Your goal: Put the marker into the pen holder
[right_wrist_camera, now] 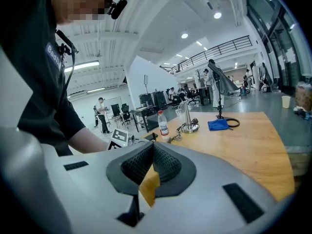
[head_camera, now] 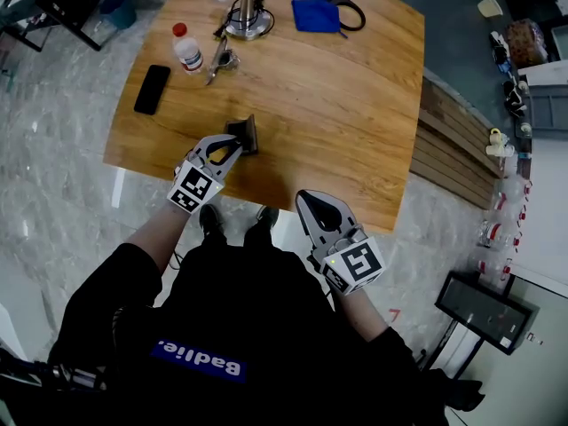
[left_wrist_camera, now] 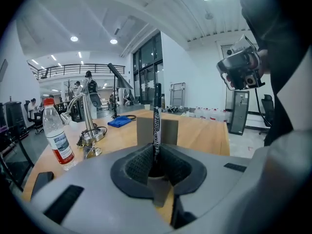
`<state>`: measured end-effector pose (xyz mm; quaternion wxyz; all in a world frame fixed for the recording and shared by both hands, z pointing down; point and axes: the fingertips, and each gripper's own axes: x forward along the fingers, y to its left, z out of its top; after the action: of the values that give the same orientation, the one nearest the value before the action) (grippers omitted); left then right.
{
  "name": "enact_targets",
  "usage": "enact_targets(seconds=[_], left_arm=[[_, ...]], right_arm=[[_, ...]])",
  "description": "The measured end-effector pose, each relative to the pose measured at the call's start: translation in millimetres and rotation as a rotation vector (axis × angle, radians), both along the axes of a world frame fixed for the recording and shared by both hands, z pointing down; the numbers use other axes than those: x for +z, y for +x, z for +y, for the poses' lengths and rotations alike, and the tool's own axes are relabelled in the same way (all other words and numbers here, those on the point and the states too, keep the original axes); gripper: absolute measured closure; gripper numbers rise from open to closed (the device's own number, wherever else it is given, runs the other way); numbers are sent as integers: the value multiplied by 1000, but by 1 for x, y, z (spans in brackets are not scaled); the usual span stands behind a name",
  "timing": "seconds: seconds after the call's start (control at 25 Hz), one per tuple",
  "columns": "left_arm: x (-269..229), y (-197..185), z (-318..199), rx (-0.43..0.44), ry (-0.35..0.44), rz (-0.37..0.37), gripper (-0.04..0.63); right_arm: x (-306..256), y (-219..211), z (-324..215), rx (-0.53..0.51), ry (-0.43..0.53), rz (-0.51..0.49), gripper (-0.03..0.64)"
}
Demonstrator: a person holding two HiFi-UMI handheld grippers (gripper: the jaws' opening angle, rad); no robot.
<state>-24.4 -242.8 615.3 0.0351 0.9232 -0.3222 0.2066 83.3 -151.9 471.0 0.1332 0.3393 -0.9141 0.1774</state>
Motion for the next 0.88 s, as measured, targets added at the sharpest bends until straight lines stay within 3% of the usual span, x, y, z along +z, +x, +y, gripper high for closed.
enact_targets(seconds=[0.2,0.88], left_arm=[[19,1,1,9,-41,-49,548],[19,7,3,59,-72,-70,548]], right_arm=[[1,0,2,8,-6,9,611],[-4,2,5,25,10,-1,611]])
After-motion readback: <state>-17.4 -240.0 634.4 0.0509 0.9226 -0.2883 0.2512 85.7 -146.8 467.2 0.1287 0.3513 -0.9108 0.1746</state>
